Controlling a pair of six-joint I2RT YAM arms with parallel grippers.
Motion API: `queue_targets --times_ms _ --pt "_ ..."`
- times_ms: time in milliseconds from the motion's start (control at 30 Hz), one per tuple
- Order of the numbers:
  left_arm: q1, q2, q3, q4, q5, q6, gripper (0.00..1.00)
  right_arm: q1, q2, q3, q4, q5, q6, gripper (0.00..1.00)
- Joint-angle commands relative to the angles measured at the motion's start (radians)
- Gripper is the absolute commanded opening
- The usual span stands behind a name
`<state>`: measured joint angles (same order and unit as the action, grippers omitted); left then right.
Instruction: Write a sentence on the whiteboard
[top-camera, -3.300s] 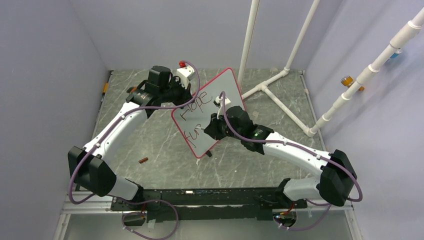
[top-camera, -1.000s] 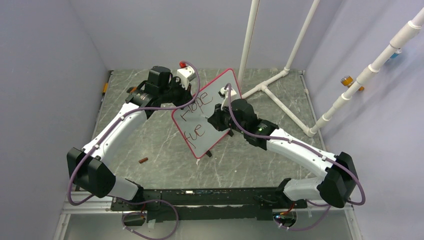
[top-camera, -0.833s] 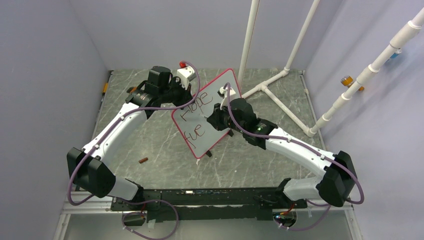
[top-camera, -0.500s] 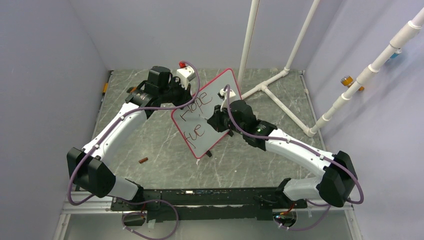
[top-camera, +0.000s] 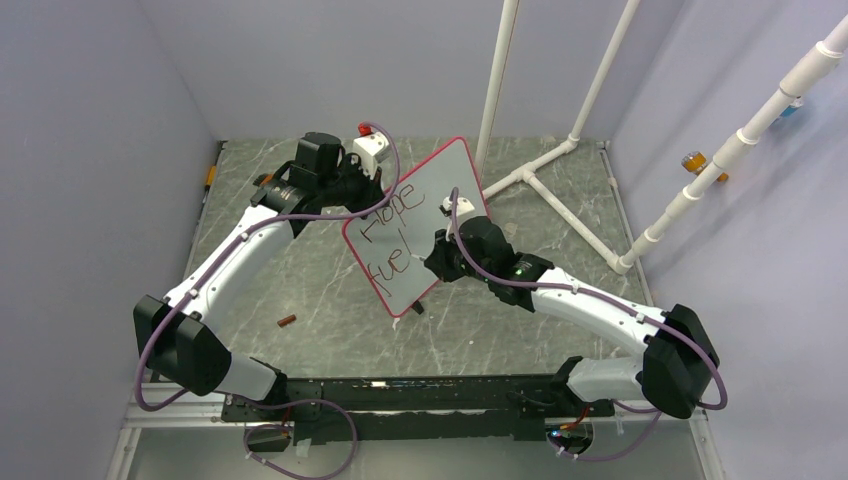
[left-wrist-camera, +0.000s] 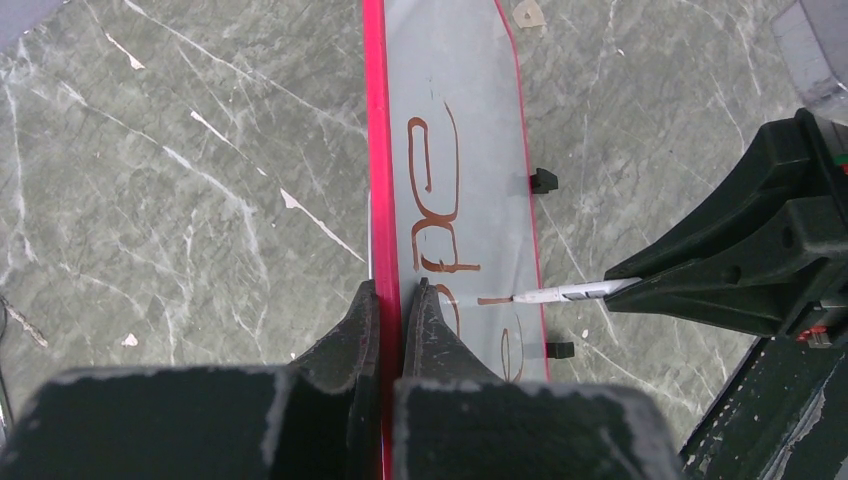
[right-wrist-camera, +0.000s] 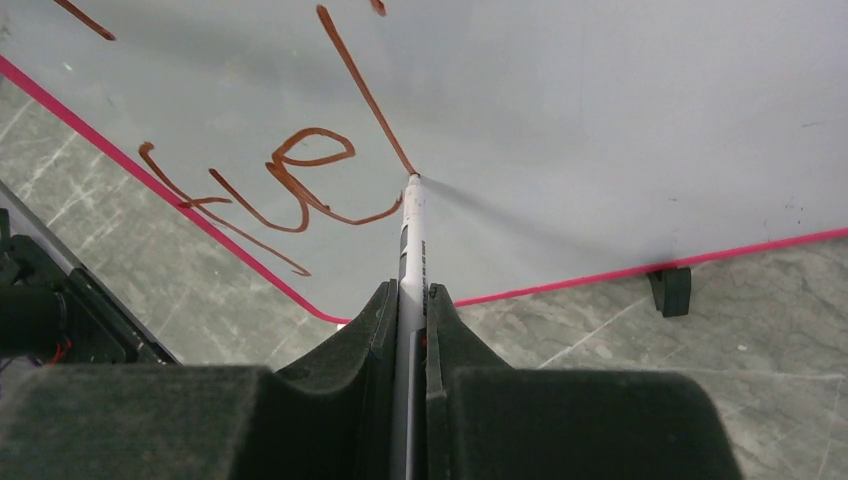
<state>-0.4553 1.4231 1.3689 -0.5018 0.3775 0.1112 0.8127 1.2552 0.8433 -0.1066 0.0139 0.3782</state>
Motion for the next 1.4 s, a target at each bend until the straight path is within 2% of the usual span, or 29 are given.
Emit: queue_targets --times_ms 0,267,633,833,1367 --pt "-0.008 -0.013 -0.011 -0.047 -0.053 0.112 0.0 -0.003 -0.024 -0.002 0.009 0.03 -0.001 0.0" --pt "-0.008 -0.013 -0.011 -0.047 -0.054 0.112 0.0 -0.004 -0.027 0.064 -0.029 0.079 -0.041 0.0" --pt "-0.009 -0.018 -0.012 -0.047 -0.058 0.111 0.0 -0.004 -0.055 0.168 -0.046 0.032 -0.036 0.0" --pt "-0.008 -0.021 -0.013 -0.045 -0.058 0.112 0.0 -0.012 -0.045 0.17 -0.056 0.079 -0.038 0.0" --pt "-0.008 -0.027 -0.015 -0.042 -0.05 0.107 0.0 -0.054 0.009 0.156 -0.028 0.053 -0.027 0.0"
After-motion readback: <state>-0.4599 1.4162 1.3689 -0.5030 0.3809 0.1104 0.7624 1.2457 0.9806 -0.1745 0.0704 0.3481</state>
